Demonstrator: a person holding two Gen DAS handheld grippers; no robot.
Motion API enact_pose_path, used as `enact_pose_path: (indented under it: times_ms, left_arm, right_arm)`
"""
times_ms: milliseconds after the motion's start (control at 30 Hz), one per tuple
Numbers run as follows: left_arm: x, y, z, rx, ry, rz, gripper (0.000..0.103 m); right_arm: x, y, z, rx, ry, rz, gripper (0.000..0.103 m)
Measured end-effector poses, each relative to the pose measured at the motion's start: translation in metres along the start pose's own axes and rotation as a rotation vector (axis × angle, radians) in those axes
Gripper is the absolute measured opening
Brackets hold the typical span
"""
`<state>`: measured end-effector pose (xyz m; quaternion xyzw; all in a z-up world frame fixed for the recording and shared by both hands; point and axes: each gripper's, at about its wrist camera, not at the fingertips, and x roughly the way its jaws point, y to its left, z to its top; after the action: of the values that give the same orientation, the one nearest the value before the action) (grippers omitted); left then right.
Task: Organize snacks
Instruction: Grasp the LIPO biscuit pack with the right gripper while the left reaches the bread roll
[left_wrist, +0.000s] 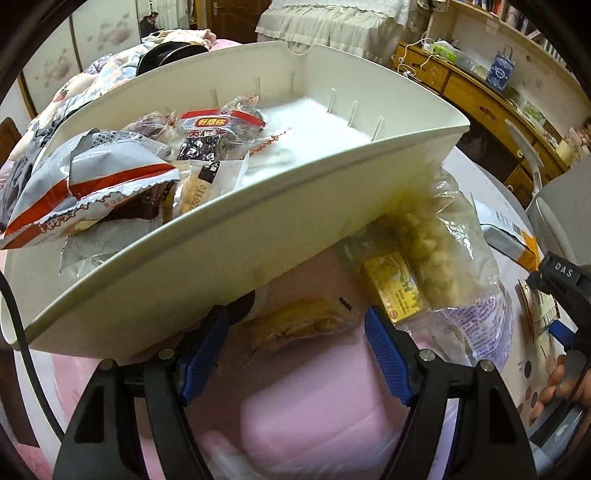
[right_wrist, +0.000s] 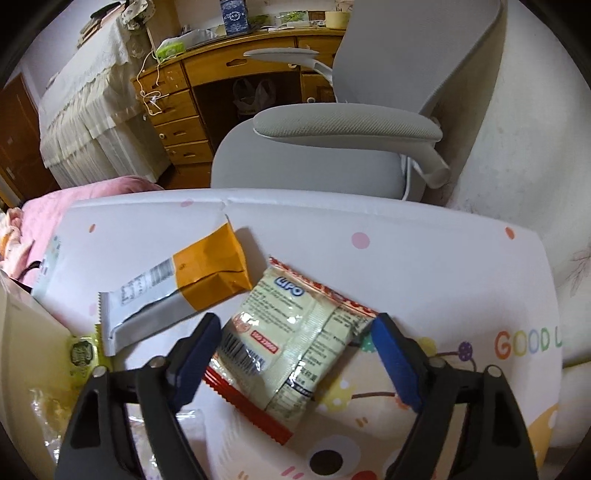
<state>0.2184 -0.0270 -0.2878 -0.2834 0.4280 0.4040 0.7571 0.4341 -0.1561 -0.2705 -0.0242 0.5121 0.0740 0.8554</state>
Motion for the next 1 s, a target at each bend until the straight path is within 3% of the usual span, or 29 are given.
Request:
enact_pose_path:
  times_ms: [67, 133, 200, 233, 600, 1000]
  left_arm:
    - [0.000, -0.002, -0.001, 0.013, -0.007, -0.005, 0.075]
    - [-0.001, -0.004, -0.003, 0.025, -0.011, -0.001, 0.074]
    - [-0.002, -0.004, -0.002, 0.028, -0.023, -0.002, 0.067]
    - [-0.002, -0.004, -0.003, 0.029, -0.025, -0.008, 0.067]
    - [-0.008, -0.003, -0.007, 0.086, -0.040, -0.009, 0.061]
    - [-0.027, 0.004, -0.027, 0.187, 0.008, -0.035, 0.059]
  right_arm:
    - [-0.002, -0.002, -0.001, -0.001, -0.007, 0.003, 0.074]
    - [-0.004, -0.003, -0.003, -0.021, -0.010, 0.006, 0.064]
    - [-0.007, -0.001, -0.004, -0.050, -0.016, 0.002, 0.048]
    - [-0.008, 0.000, -0.005, -0.062, -0.011, 0.002, 0.047]
    - [-0.024, -0.003, -0.026, -0.079, 0.014, -0.003, 0.047]
    - [-0.065, -0.018, -0.068, -0.065, 0.053, 0.003, 0.047]
